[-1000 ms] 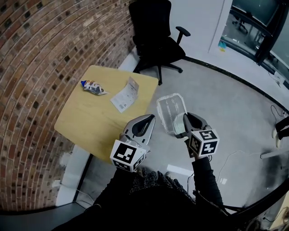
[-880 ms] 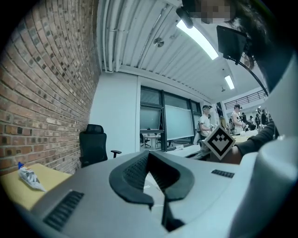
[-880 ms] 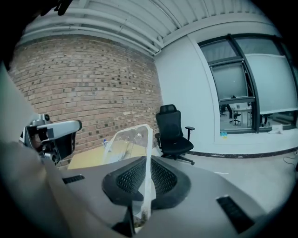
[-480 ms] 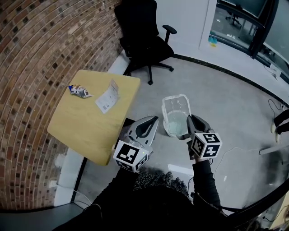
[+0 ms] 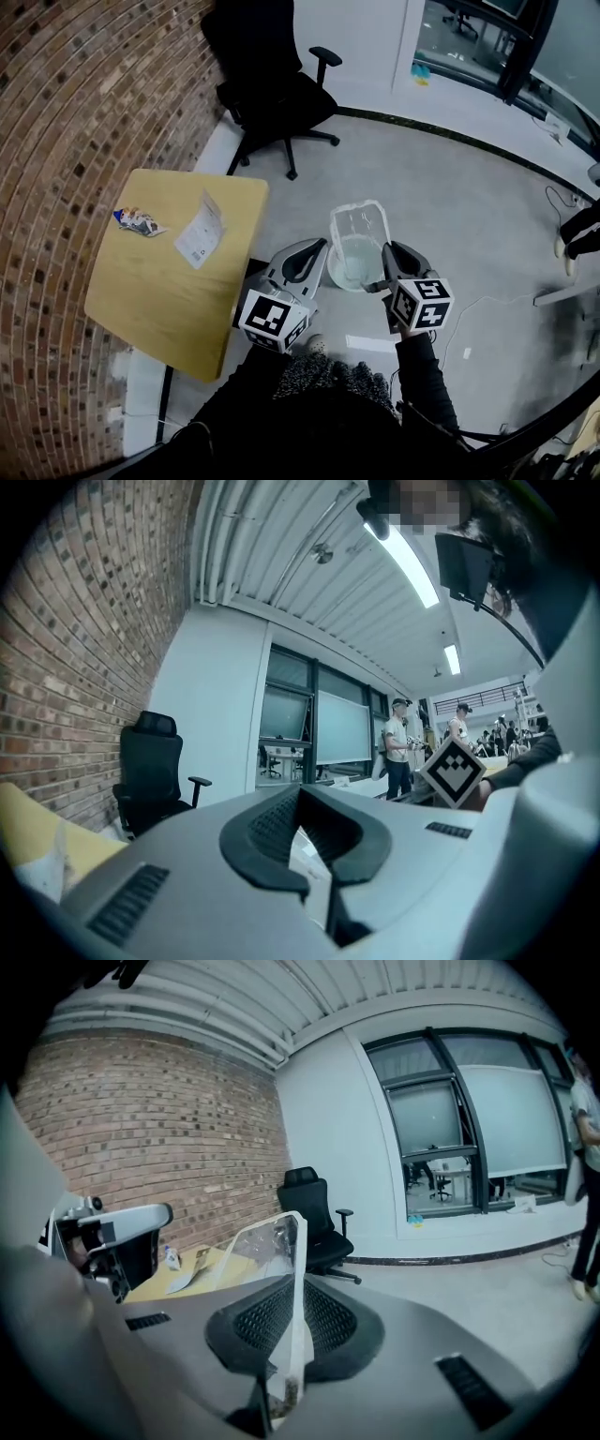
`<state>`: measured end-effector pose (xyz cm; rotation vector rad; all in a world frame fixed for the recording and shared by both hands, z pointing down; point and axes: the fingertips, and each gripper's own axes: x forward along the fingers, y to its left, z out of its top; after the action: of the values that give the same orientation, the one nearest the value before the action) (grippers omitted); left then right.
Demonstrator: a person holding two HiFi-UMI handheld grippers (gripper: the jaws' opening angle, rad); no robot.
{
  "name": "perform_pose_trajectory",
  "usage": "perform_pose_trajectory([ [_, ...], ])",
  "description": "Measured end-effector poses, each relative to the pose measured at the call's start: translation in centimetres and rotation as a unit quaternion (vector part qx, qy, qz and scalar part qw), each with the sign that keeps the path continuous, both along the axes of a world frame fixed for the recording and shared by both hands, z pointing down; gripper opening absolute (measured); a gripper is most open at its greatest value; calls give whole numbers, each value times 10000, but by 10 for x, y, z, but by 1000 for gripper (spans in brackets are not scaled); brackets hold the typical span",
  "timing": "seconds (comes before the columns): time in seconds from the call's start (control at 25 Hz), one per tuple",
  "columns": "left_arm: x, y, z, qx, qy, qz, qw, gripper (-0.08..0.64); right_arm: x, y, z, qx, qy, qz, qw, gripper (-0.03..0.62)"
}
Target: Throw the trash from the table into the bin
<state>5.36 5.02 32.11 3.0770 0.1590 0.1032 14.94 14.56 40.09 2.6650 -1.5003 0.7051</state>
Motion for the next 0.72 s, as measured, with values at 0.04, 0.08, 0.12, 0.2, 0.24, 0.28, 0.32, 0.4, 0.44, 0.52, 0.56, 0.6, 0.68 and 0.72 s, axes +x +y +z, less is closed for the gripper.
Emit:
perform_pose_trajectory([
  [0.04,9,-4,4,-33,-3,24,10000,6,7,-2,3,8,-39,66,10000,37],
  [0.08,18,-8,8,-43,-18,53,10000,6,13,-5,7,-8,-53,119,9999,37],
  [0.12,26,-12,12,-33,-37,90,9999,6,19,-9,10,-35,-48,161,9999,37],
  [0.2,42,-19,19,-24,-61,181,9998,6,30,-15,16,-64,-14,238,9997,37],
  [0.24,49,-21,23,-29,-80,229,9997,6,35,-18,18,-69,9,275,9996,37],
  [0.28,55,-23,28,-31,-104,280,9995,6,39,-20,20,-73,30,313,9995,37],
  [0.32,60,-26,32,-31,-126,327,9994,6,43,-21,23,-76,42,352,9993,37],
  [0.4,69,-31,41,-64,-139,353,9993,6,49,-23,30,-83,36,434,9990,37],
  [0.44,72,-34,45,-95,-149,315,9993,6,51,-23,34,-87,22,470,9989,37],
  [0.52,78,-40,53,-148,-192,223,9995,6,55,-23,43,-98,-19,513,9986,37],
  [0.56,81,-41,57,-162,-212,205,9994,6,57,-23,48,-101,-45,526,9986,37],
  [0.6,85,-42,62,-163,-231,212,9994,6,59,-23,53,-101,-71,542,9985,37],
  [0.68,94,-42,74,-125,-286,257,9992,6,66,-24,61,-111,-83,564,9983,37],
  [0.72,98,-42,80,-104,-313,284,9991,6,70,-26,66,-127,-78,562,9983,37],
])
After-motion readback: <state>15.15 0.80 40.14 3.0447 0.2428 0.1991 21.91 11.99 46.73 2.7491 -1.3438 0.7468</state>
